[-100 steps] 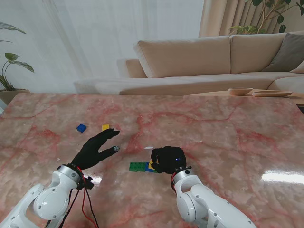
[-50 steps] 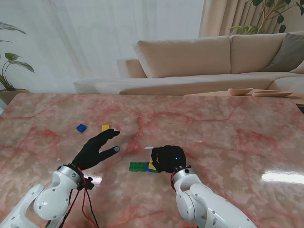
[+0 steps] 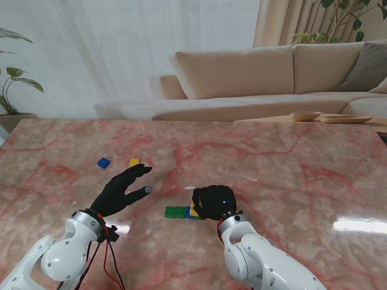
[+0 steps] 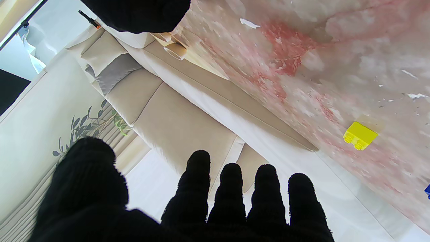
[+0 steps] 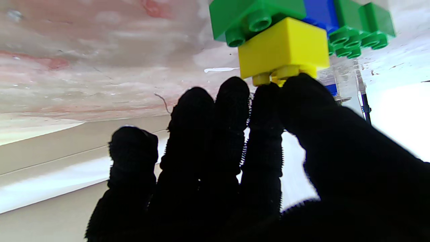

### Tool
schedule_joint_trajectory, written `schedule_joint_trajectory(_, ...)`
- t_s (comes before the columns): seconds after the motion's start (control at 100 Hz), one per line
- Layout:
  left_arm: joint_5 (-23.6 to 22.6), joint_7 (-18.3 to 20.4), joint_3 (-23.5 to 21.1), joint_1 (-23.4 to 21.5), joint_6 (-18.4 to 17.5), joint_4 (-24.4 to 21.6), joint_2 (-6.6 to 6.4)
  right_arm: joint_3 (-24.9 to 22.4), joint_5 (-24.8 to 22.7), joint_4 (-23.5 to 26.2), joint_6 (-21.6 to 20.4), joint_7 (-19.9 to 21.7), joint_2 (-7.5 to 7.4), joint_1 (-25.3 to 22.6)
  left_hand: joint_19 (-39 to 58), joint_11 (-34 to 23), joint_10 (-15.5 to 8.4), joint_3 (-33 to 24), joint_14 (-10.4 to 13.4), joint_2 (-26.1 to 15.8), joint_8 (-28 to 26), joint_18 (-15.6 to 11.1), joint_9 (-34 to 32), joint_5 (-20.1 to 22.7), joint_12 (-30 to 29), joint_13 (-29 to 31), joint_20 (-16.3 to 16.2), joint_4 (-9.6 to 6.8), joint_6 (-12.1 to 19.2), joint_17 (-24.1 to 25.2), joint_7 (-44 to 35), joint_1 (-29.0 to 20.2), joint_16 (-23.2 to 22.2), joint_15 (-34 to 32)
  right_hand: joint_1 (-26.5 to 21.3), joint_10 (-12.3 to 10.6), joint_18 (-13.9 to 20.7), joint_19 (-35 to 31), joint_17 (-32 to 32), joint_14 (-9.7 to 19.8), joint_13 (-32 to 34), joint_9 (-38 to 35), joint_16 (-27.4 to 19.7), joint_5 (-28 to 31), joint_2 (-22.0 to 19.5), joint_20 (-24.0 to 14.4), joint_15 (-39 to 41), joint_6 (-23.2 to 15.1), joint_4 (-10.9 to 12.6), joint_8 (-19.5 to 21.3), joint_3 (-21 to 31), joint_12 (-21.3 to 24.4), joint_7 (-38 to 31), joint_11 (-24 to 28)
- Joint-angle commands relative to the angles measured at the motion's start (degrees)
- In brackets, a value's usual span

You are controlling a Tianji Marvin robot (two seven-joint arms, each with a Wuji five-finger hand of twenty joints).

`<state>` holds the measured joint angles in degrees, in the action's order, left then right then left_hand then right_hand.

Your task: Build a two-level staggered structure with toy bricks

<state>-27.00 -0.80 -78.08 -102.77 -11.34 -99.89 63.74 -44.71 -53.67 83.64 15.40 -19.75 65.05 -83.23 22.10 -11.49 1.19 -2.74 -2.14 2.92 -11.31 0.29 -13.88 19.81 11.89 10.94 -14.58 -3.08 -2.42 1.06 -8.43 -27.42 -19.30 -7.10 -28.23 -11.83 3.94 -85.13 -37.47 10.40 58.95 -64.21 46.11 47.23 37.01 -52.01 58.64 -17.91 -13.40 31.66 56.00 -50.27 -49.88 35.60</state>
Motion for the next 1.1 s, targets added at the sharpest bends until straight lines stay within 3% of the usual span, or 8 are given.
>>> schedule_joint_trajectory(0.0, -0.04, -0.03, 0.04, -0.46, 0.28, -0.32, -0.02, 0.10, -0.20, -0.71, 0.24, 0.42, -0.25, -1.15, -1.61, 1.05, -0.06, 0.91, 1.62, -1.42, -0.58, -0.69, 0.29, 1.49, -0.10, -1.08, -0.23, 0.63, 1.45, 0.30, 0.65, -1.12, 0.48, 1.66, -0.87, -0.15, 1.26, -1.91, 0.44, 1.33, -0.57, -0.83, 1.45, 0.06, 1.13, -0.91, 0.38, -1.40, -2.19, -0.07, 1.22, -1.55, -1.10, -0.28)
schedule_joint_trajectory(0.9, -0.55, -0.24, -0.24, -0.93, 0.41, -1.29, -0.01, 3.36, -1.70, -5.19, -0.91, -0.05, -0.90, 0.20, -1.68, 0.97, -0.06, 0.87, 1.54, -1.42, -0.51, -0.64, 0.30, 1.45, -0.13, -1.04, -0.26, 0.70, 1.37, 0.29, 0.61, -1.23, 0.44, 1.61, -2.99, -0.56, 1.16, -2.20, 0.17, 1.14, 0.65, -3.21, 1.91, 2.92, 1.91, -1.74, 1.53, -2.66, -2.25, 0.80, 0.01, -1.58, -1.92, 0.40)
schedule_joint_trajectory(1.09, -0.58, -0.24, -0.13, -0.78, 0.40, -1.37, -0.01, 2.87, -2.16, -5.24, -1.52, -1.22, -0.90, -0.09, -1.64, 0.89, -0.01, 0.83, 1.56, -1.36, -0.50, -0.67, 0.20, 1.45, -0.10, -1.00, -0.28, 0.69, 1.35, 0.25, 0.60, -1.26, 0.43, 1.58, -2.30, -1.05, 1.56, -1.32, 0.93, 1.55, -0.88, -1.42, 1.51, 0.91, 1.47, -1.55, 0.26, -2.65, -2.26, 0.50, -0.01, -1.59, -1.10, -0.67)
